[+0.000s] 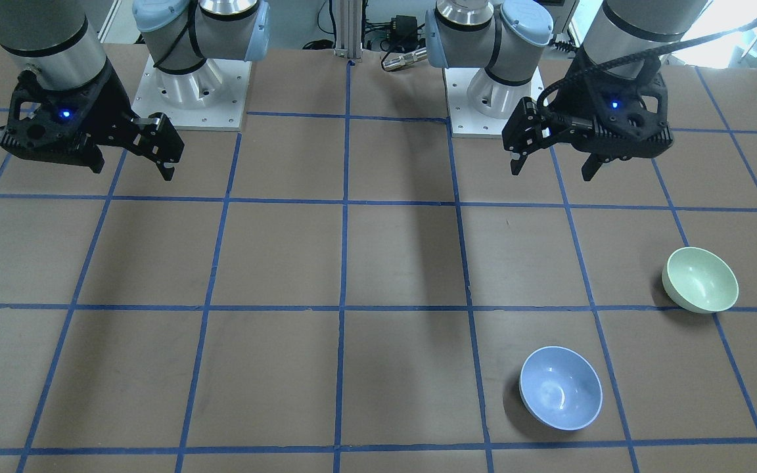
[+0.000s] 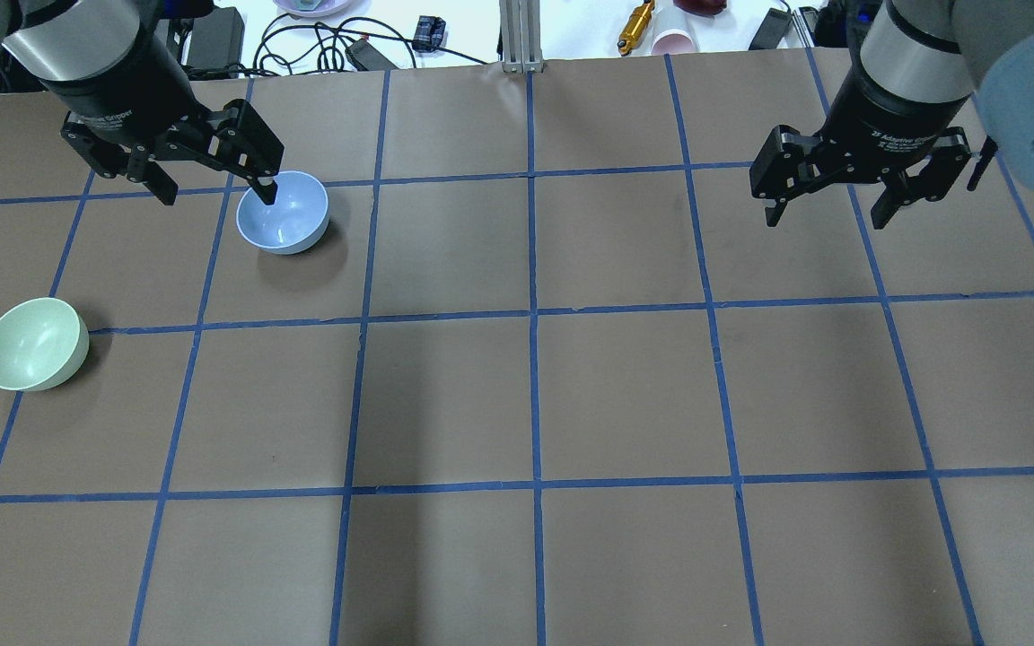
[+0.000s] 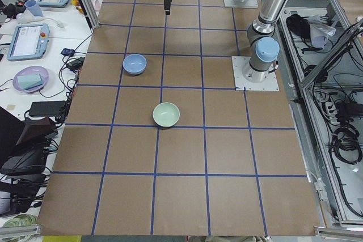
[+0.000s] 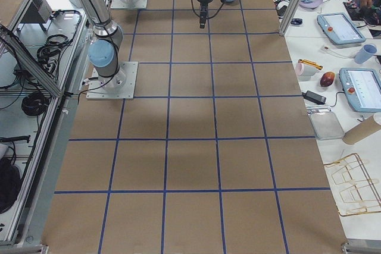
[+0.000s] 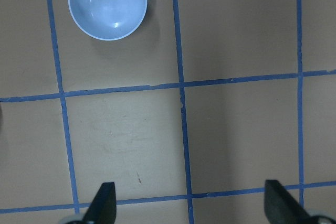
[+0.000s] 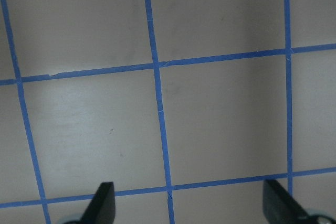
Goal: Stack green bowl on blue bowl
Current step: 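Raise the left gripper away from the light blue bowl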
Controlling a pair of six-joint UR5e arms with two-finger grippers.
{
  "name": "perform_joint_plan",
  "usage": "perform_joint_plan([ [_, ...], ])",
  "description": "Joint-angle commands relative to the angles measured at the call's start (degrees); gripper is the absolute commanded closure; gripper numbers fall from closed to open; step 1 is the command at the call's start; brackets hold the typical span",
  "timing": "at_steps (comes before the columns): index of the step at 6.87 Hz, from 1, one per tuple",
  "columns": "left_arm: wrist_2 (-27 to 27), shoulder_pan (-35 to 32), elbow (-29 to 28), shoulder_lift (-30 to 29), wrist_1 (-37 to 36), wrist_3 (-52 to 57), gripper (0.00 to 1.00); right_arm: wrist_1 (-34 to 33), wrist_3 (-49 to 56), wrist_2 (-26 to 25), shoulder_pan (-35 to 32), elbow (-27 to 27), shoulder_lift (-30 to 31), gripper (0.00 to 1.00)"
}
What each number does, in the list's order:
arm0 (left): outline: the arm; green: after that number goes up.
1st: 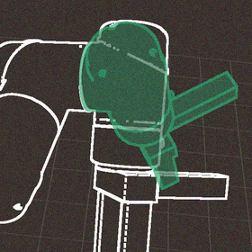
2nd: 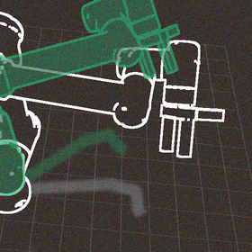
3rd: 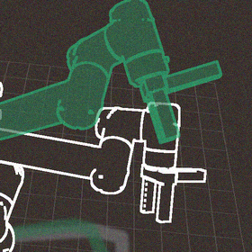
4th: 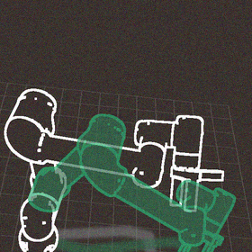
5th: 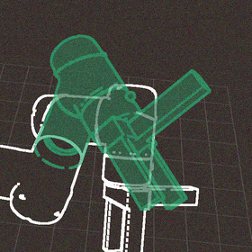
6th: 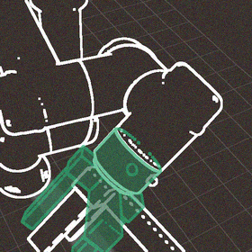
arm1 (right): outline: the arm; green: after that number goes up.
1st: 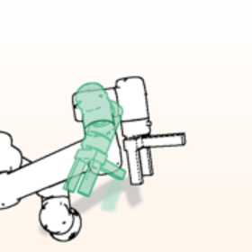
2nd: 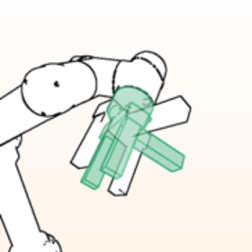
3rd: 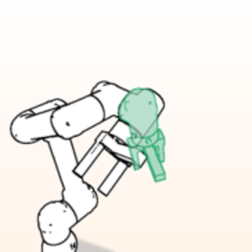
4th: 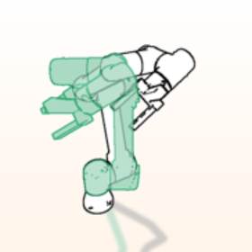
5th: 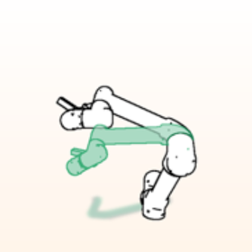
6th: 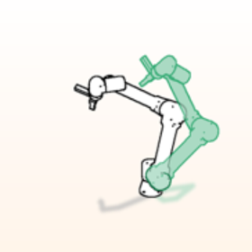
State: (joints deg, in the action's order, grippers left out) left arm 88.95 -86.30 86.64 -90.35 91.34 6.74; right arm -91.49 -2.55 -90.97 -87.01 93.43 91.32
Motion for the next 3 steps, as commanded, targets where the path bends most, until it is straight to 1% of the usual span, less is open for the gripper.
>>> perform_joint_plan([
  [1, -0.4, 6.3, 0.2, -1.2, 0.1, 1.6, 0.00, 0.0, 0.0, 0.0, 0.0, 0.1, 0.0, 0.00],
  [2, -0.6, 10.8, 0.5, -2.2, 0.1, 7.2, 0.00, 0.0, 0.0, 0.0, 0.0, 0.0, 0.0, 0.00],
  [3, -0.9, 14.0, 1.9, -3.2, -0.1, 9.3, 0.00, 0.0, 0.0, 0.0, 0.0, 0.0, 0.0, 0.00],
])
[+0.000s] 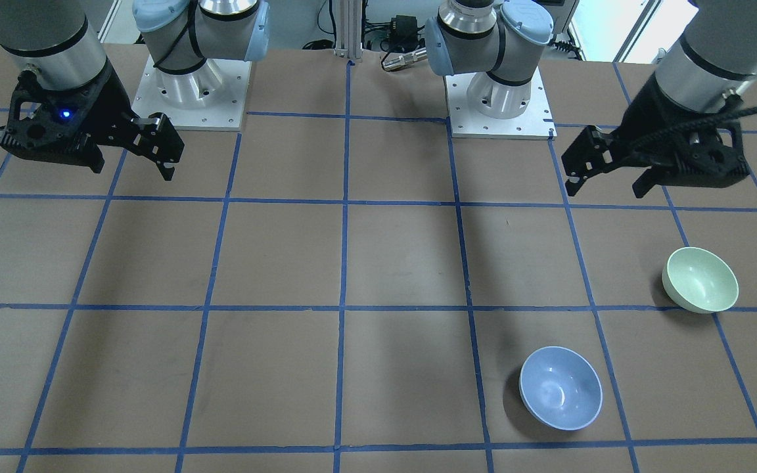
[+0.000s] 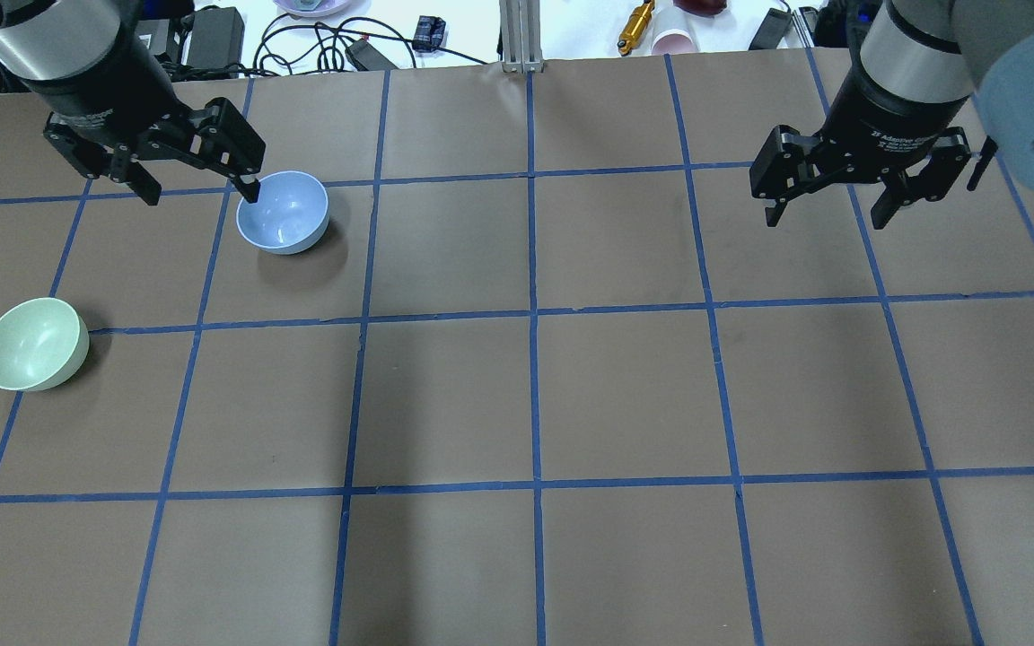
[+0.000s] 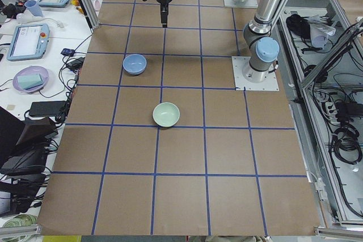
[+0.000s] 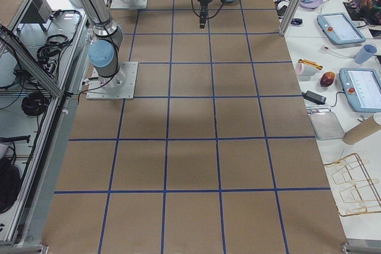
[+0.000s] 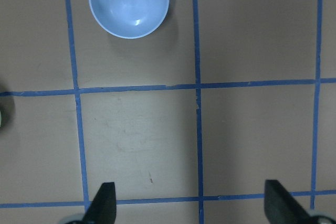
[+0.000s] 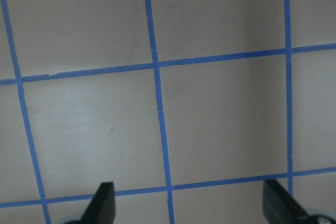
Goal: Stack green bowl on blue bowl
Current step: 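Move the left gripper over to the pale green bowl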
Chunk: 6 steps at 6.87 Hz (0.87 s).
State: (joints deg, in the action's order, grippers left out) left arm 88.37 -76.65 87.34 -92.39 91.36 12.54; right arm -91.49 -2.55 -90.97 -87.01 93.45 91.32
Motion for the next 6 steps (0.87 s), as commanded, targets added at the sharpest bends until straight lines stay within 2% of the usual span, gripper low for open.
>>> perform_joint_plan([
  [1, -0.2, 7.5, 1.9, -2.3, -0.8, 6.5, 0.00, 0.0, 0.0, 0.0, 0.0, 0.0, 0.0, 0.00],
  [3, -0.1, 15.4, 2.7, -5.0, -1.0, 14.7, 0.00, 0.0, 0.0, 0.0, 0.0, 0.0, 0.0, 0.00],
  [6, -0.2, 24.8, 3.0, -10.5, -7.1, 25.2, 0.00, 0.0, 0.0, 0.0, 0.0, 0.0, 0.0, 0.00],
])
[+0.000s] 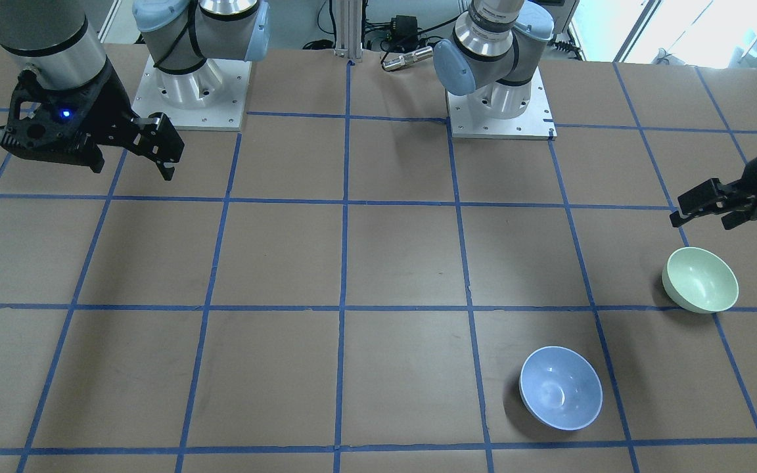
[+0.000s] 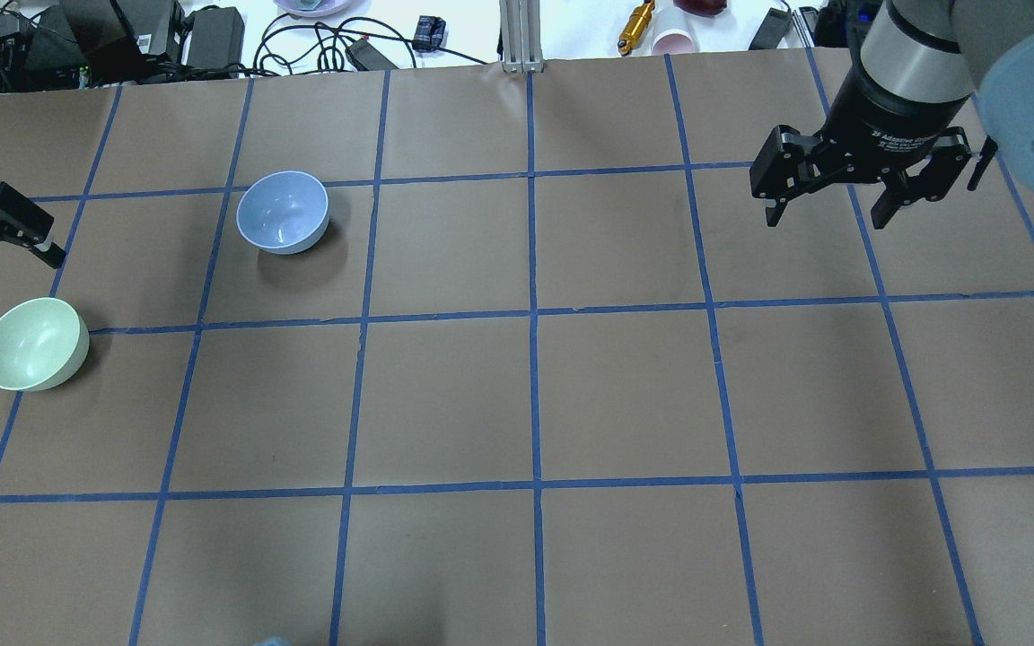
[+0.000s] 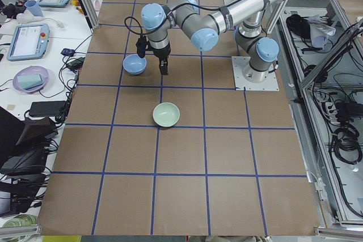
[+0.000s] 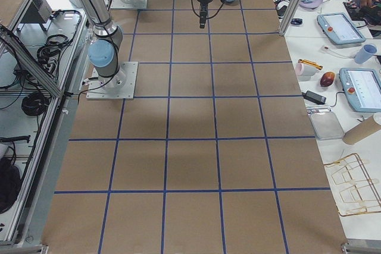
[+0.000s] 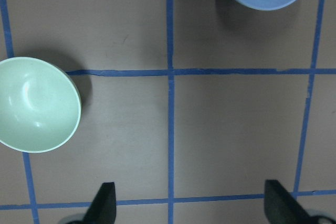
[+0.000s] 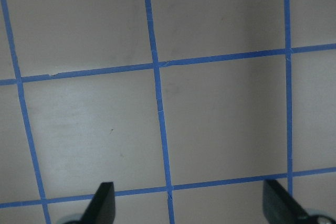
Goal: Stack green bowl on blue bowl
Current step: 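Move the left gripper over to the pale green bowl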
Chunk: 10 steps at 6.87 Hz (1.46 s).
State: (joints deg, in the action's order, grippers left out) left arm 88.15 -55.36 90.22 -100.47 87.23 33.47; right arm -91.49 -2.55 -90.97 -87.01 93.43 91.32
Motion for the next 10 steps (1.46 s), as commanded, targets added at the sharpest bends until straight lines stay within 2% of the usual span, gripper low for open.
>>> perform_joint_plan([
  [1, 0.0, 5.5, 1.2, -4.9, -7.2, 6.4, 0.00, 0.0, 0.0, 0.0, 0.0, 0.0, 0.0, 0.00],
  [4, -1.0, 12.2, 3.9, -11.1, -18.0, 12.0, 0.00, 0.0, 0.0, 0.0, 0.0, 0.0, 0.0, 0.00],
  [7, -2.1, 14.6, 3.7, -15.6, -22.5, 18.1, 0.00, 0.0, 0.0, 0.0, 0.0, 0.0, 0.0, 0.00],
  [8, -5.5, 14.8, 3.7, -17.1, -22.6, 18.5, 0.00, 0.0, 0.0, 0.0, 0.0, 0.0, 0.0, 0.00],
  [10, -5.8, 14.8, 3.7, -19.2, -25.3, 19.9, 0.00, 0.0, 0.0, 0.0, 0.0, 0.0, 0.0, 0.00],
])
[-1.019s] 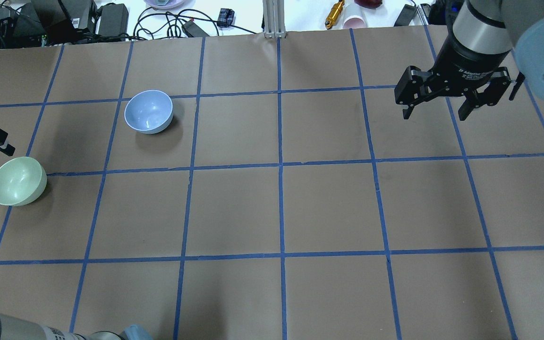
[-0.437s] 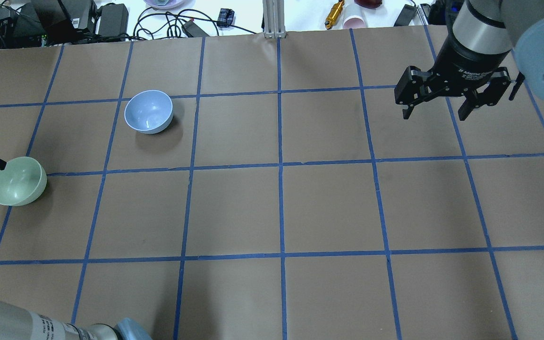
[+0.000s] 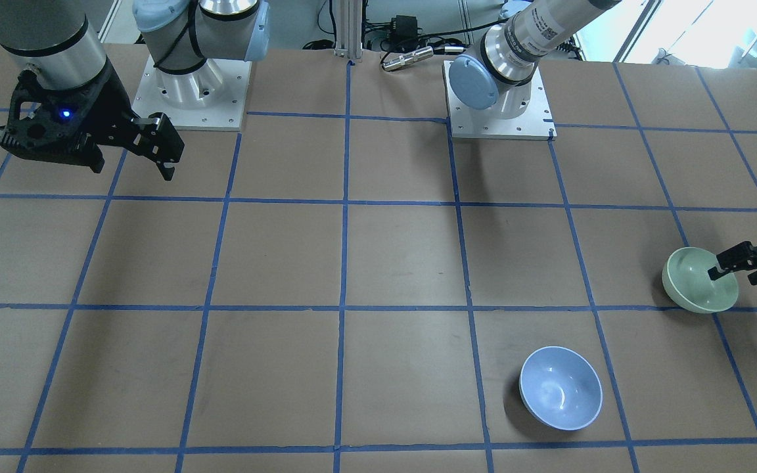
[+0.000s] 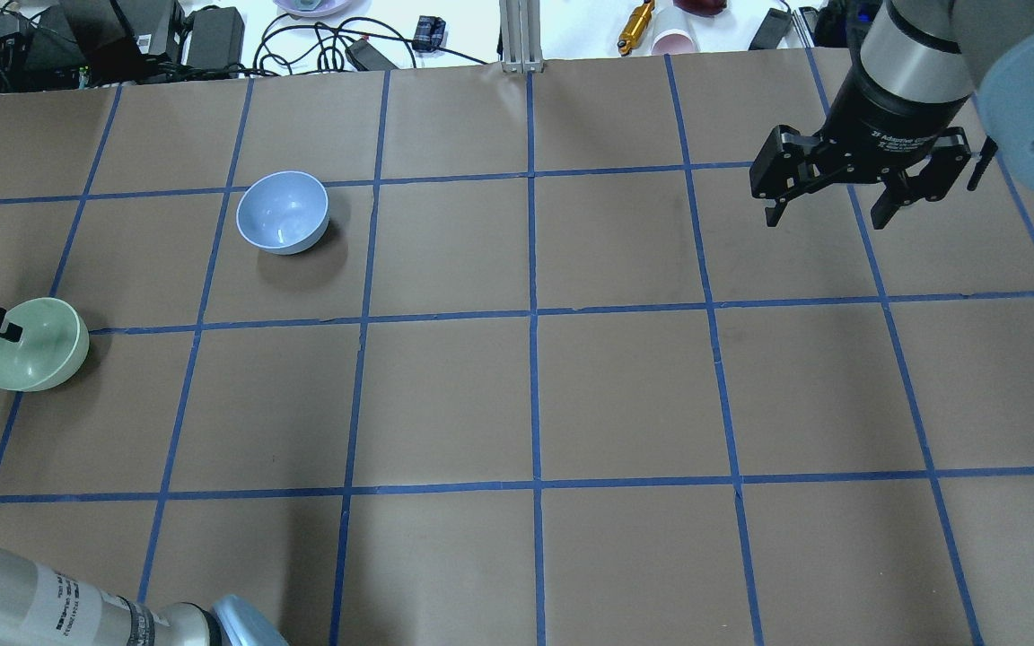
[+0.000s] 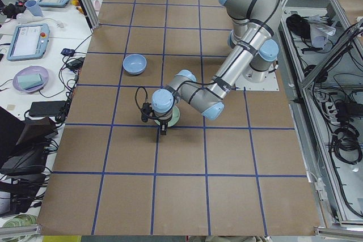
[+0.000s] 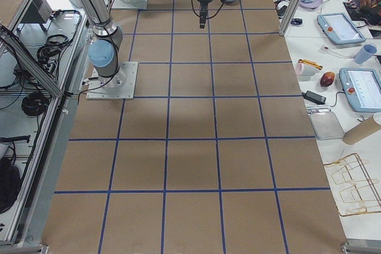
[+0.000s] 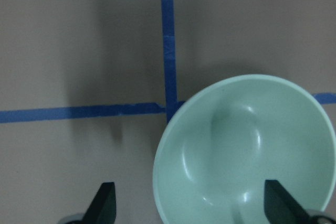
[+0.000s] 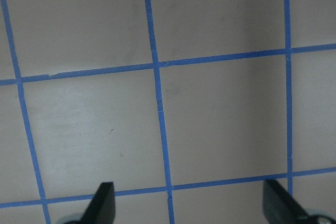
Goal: Stack green bowl on blue bowl
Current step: 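Lower the left gripper and grasp the pale green bowl's rim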
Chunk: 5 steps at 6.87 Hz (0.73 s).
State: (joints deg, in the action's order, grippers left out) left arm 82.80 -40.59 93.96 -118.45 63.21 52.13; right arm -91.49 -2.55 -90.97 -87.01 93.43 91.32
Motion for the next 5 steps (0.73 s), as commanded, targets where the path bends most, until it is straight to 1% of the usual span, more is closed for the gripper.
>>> perform_joint_plan([
  [1, -0.4, 0.2, 0.1, -1.6, -1.2, 3.4, 0.00, 0.0, 0.0, 0.0, 0.0, 0.0, 0.0, 0.00],
  [5, -0.5, 0.2, 0.6, -3.3, -1.2, 3.3, 0.00, 0.0, 0.0, 0.0, 0.0, 0.0, 0.0, 0.00],
])
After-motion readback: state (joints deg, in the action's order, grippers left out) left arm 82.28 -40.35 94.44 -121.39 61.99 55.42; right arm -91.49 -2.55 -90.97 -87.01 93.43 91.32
